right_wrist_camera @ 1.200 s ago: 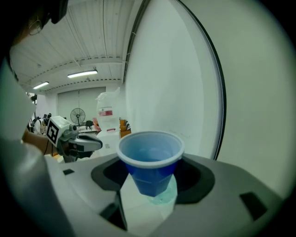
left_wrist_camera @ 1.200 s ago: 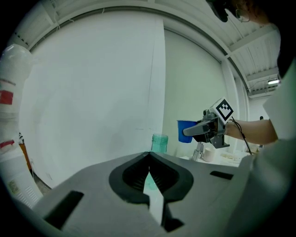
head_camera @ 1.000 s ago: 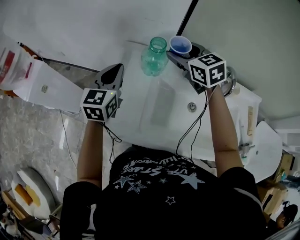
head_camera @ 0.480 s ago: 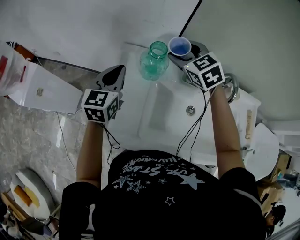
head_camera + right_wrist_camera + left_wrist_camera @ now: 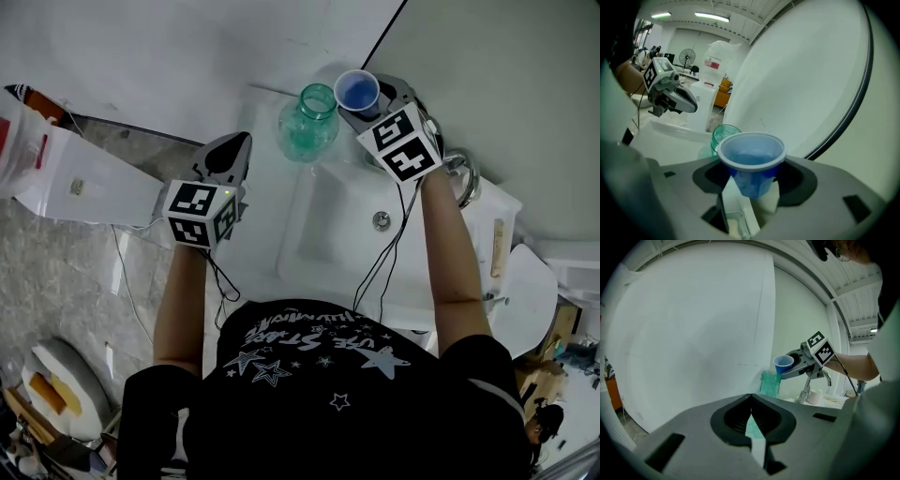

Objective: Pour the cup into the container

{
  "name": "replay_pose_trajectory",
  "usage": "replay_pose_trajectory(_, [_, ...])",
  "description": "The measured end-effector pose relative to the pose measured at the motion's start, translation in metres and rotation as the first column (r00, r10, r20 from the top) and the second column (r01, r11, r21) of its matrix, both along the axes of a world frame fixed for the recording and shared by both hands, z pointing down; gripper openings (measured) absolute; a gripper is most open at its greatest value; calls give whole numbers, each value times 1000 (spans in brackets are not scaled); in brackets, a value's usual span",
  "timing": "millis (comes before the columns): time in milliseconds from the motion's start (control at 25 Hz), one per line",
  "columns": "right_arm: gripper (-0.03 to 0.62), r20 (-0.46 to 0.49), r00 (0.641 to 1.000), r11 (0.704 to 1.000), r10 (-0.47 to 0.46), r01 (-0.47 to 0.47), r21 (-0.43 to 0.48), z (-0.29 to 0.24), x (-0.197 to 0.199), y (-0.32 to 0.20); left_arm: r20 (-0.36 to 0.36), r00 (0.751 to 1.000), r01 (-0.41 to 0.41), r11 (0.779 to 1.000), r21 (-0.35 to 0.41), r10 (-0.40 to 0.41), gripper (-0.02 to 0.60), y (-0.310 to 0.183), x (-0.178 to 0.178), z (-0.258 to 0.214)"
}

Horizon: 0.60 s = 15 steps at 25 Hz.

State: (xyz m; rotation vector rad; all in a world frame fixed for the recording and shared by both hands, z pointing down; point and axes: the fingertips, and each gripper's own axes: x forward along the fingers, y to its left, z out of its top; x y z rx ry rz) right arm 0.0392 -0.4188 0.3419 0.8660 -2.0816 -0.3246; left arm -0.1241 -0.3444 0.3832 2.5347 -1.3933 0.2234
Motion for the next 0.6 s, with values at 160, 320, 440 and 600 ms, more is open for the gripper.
replay_pose_trajectory(160, [285, -74, 997, 999, -13, 16, 39, -3, -4, -3, -8, 1000, -3, 1000, -7, 3, 11, 0, 0, 3])
replay_pose_trajectory(320, [285, -132, 991, 998, -11, 19, 64, -5, -5, -4, -17, 1000, -7, 1000, -12, 7, 11, 1, -1, 5])
replay_pose_trajectory(440, [284, -173, 985, 997, -9, 23, 77, -4, -5, -5, -22, 1000, -9, 1000, -16, 9, 11, 2, -1, 6])
replay_pose_trajectory(600, [284, -218, 976, 995, -10, 30, 92, 0, -6, -7, -31, 999, -10, 1000, -19, 10, 11, 2, -1, 8])
